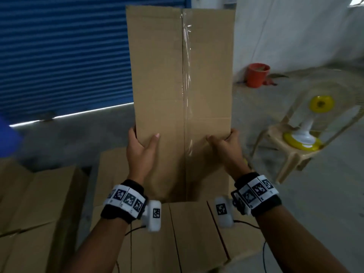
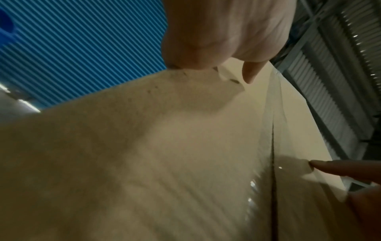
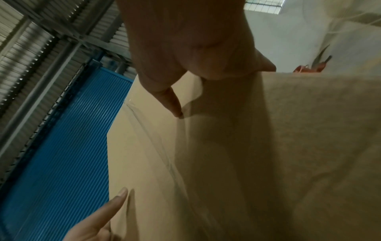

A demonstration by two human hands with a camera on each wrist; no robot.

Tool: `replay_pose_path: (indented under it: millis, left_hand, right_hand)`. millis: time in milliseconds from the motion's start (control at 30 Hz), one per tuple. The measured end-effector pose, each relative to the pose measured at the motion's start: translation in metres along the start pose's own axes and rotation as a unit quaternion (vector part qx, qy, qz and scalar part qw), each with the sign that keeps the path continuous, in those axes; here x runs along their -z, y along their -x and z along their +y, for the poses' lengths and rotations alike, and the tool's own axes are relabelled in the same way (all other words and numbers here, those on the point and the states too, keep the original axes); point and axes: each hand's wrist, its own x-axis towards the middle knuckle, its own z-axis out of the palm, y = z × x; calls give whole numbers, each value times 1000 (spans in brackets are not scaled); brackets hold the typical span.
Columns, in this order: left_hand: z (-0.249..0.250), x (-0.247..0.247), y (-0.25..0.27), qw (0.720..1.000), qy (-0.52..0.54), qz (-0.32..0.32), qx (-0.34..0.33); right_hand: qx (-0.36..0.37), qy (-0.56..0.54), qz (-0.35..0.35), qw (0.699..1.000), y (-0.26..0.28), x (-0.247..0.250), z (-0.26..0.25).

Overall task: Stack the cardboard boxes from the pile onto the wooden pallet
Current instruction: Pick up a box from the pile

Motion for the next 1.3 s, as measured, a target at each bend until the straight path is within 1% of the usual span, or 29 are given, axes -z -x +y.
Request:
replay_pose_path:
  millis: [100,167,300,400,533,633,700,767,933,1100,1300]
  left_hand:
    - [1,-23,-12,999,-34,12,1]
    - [1,-28,-21,999,-47,16,8]
    - [-6,-25,-37,999,-42,22,27]
    - [-14,-20,-45,998,-39,26,32]
    - [-31,-8,-59,998,-37,30,50]
    - [-51,6,-78,997,-34,31,63]
    - [-66,19,-93,996,-31,31,74]
    - [-82,34,-109,995,-29,19,96]
    - [-117,68,-138,986,30,-54,154]
    - [-133,77,-148,985,42,-46,158]
    - [-135,58,-160,987,38,-43,148]
  right_hand:
    - [-2,-22,-47,999,-32,4,1]
    - [-4,-30,-69,997,-45,1,1]
    - [9,-27,-82,996,-64,-17,8]
    - [-9,-27,-101,995,-74,-34,12]
    - [-6,-15,-130,991,-82,-58,7]
    - [-7,16,-141,990,-85,-79,3]
    - [-12,22,-162,987,-85,-97,3]
    - [-24,28,-180,983,-81,-116,3]
    - [-1,25,-164,986,-87,-161,21]
    - [-5,-1,-187,982,-90,-179,18]
    - [-12,-14,-193,981,-119,-180,33]
